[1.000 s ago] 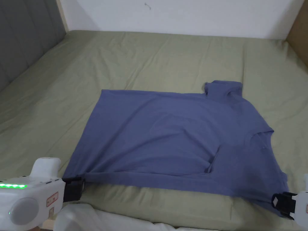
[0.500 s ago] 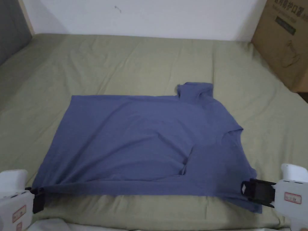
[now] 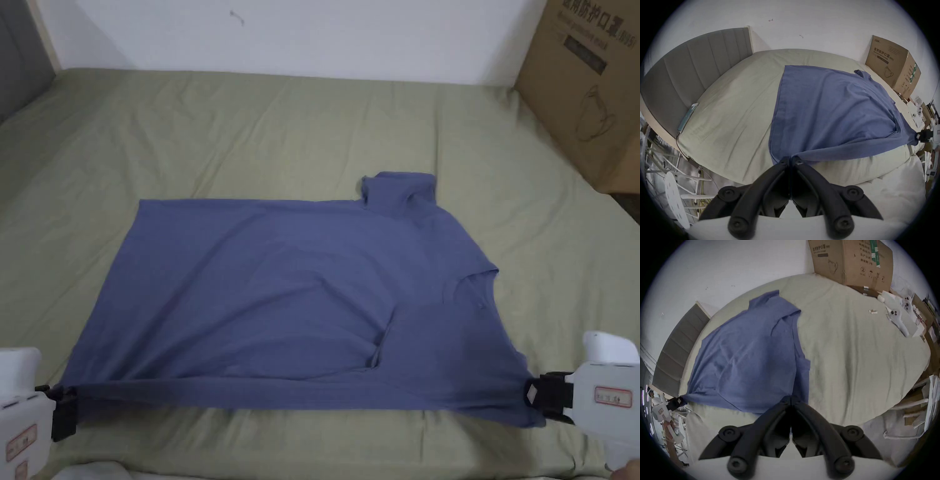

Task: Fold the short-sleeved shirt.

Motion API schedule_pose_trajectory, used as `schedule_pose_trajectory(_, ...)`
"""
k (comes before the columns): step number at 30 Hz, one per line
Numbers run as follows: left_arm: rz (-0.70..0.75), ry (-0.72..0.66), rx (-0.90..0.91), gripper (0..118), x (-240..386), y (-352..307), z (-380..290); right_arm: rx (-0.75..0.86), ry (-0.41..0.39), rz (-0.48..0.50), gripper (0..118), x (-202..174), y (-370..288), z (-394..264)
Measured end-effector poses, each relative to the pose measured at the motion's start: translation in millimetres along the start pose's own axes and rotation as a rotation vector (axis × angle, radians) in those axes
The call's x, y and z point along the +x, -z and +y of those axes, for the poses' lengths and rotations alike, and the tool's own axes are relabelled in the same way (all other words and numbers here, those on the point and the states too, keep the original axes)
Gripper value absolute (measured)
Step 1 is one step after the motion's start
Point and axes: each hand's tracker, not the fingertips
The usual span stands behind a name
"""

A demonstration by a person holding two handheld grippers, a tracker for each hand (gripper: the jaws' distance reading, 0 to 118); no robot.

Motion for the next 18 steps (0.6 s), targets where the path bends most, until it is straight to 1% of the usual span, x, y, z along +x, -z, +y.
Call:
schedule_pose_trajectory(4, -0.005, -0.001, 0.019, 1, -0.6, 2.0, 20.7, 0.039, 0.012, 0.041, 0, -5.5, -14.4, 25.8)
schedule_pose_trajectory(9, 0.026, 0.057, 0.052, 1, 1.2, 24.0, 66.5, 0.083, 0.009, 0.038, 0, -12.6, -4.6, 76.0)
schedule_pose_trajectory(12, 0.031, 0.075, 0.033, 1, 3.3, 50.7, 93.6, 0.08, 0.001, 0.014, 0, -18.3, 18.7, 106.3)
schedule_pose_trajectory(14, 0.036, 0.116, 0.019, 1, 5.9, 69.6, 109.1, 0.046, -0.004, -0.006, 0, -19.7, 42.2, 124.4)
schedule_pose_trajectory(16, 0.035, 0.135, 0.008, 2, 10.8, 88.6, 119.0, 0.028, 0.006, -0.028, 0, -21.7, 62.9, 135.5)
schedule_pose_trajectory(17, 0.034, 0.137, -0.006, 3, 11.4, 98.7, 123.1, 0.013, -0.003, -0.038, 0, -26.8, 70.0, 137.9)
schedule_pose_trajectory(18, 0.041, 0.138, -0.023, 7, 11.7, 107.4, 124.7, 0.001, -0.003, -0.051, 0, -28.5, 78.6, 140.1)
